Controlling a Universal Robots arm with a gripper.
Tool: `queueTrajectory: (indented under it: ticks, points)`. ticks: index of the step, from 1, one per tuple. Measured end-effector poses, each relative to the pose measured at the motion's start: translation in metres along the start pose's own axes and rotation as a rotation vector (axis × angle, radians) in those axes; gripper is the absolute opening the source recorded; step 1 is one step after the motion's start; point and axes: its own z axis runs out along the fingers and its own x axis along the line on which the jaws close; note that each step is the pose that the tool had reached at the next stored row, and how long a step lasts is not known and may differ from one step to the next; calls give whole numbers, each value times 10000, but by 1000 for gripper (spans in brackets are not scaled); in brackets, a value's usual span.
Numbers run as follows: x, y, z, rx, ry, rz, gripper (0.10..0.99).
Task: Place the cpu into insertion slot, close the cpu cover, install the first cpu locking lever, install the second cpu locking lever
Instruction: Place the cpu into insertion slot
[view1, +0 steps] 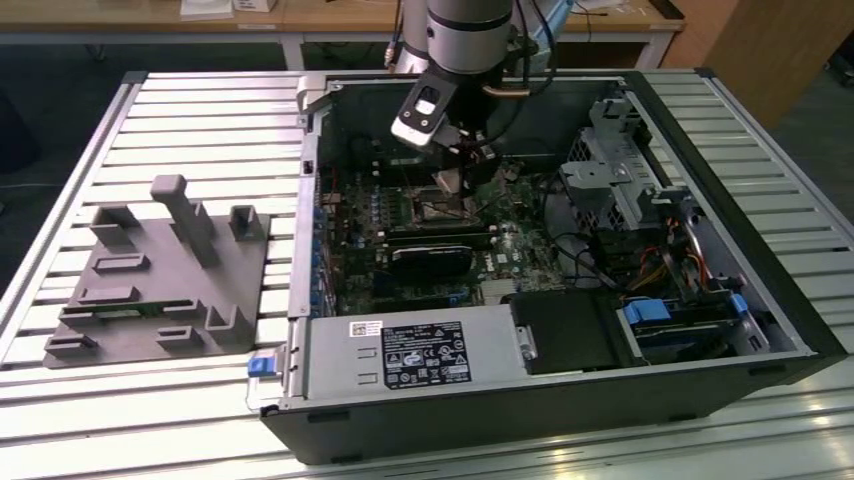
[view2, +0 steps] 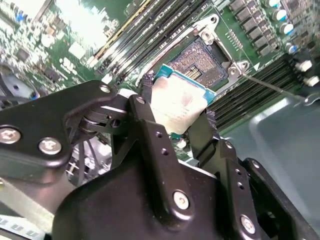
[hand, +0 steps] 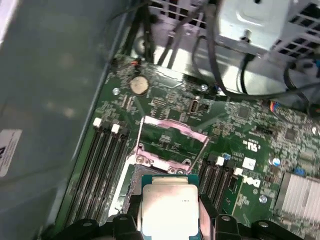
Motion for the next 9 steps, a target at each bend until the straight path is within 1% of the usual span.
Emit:
queueTrajectory:
  ticks: [9]
  points:
    - [0,-3,38,-19,-148,1615,537]
